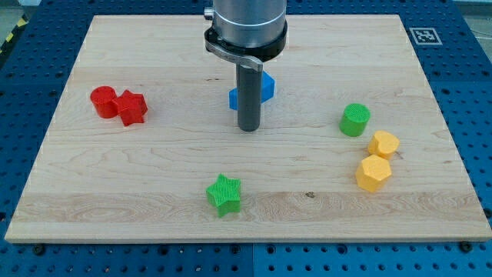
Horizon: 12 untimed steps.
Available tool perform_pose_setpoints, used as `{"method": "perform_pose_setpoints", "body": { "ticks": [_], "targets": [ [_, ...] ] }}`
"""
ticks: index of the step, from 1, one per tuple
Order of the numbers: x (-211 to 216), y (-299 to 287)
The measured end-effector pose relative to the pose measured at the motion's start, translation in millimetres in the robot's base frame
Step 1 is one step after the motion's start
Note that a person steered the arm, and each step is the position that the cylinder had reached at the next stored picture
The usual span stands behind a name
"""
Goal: Move the yellow hexagon to the upwards of the board
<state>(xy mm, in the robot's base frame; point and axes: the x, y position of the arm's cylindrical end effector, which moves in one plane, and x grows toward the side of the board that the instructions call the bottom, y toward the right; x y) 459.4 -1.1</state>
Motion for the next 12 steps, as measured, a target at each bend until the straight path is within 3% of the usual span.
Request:
{"method": "perform_pose_setpoints", "body": {
  "ticks": [8, 12],
  "targets": [
    [24.8, 19.3],
    [67.7, 77.0]
  ]
}}
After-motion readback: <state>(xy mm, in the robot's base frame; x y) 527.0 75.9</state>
